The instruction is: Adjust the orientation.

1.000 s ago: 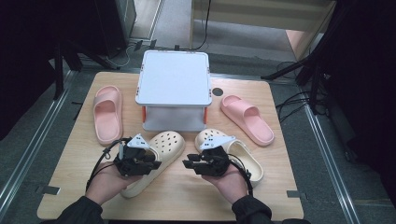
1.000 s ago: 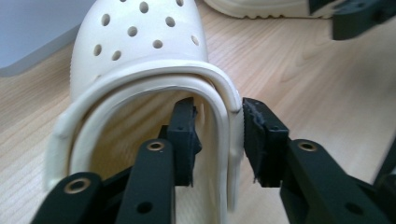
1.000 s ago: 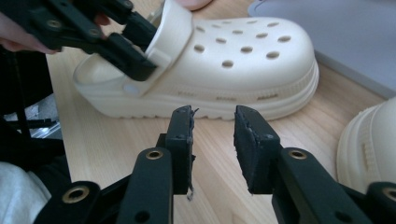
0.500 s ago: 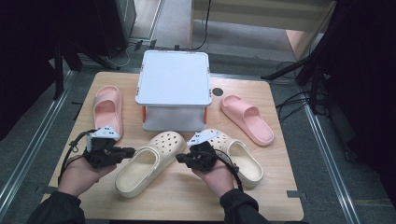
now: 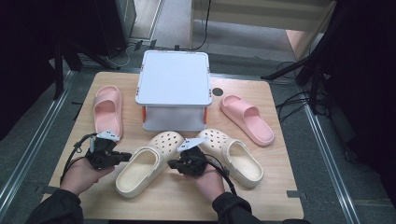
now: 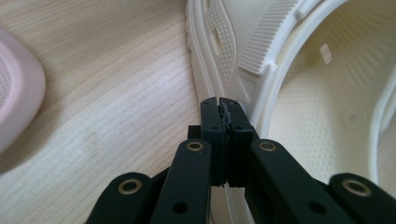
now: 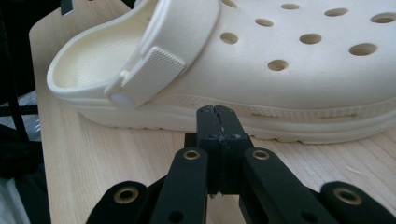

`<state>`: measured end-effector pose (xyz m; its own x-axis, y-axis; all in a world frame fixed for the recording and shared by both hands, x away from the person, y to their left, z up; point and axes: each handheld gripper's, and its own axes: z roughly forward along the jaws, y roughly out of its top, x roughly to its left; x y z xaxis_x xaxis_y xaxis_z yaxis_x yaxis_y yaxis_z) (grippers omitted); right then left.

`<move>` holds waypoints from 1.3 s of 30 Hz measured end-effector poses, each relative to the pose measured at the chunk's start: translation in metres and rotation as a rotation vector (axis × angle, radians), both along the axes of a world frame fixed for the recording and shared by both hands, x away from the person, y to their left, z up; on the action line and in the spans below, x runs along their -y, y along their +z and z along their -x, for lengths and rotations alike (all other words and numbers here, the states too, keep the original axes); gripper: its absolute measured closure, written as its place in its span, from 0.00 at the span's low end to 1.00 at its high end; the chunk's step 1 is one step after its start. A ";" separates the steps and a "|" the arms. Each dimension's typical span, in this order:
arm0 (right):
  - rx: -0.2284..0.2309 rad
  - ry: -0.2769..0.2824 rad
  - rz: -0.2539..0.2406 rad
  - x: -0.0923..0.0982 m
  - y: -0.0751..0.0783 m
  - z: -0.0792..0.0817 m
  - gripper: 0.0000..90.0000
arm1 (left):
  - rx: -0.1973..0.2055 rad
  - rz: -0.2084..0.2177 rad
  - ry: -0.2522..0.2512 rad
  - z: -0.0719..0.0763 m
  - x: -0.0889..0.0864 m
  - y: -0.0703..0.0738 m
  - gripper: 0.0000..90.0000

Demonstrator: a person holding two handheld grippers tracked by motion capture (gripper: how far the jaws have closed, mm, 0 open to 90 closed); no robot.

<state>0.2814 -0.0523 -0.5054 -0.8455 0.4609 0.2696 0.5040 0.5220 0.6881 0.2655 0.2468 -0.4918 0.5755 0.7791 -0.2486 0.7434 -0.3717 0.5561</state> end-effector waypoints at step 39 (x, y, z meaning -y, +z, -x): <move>0.045 -0.061 0.034 0.019 0.019 -0.026 0.88 | 0.032 0.128 -0.014 0.019 0.021 0.013 0.67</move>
<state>0.3069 -0.0709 -0.4863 -0.8263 0.5203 0.2157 0.5049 0.5146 0.6930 0.2460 0.2261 -0.4789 0.5952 0.7341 -0.3267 0.7200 -0.3067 0.6225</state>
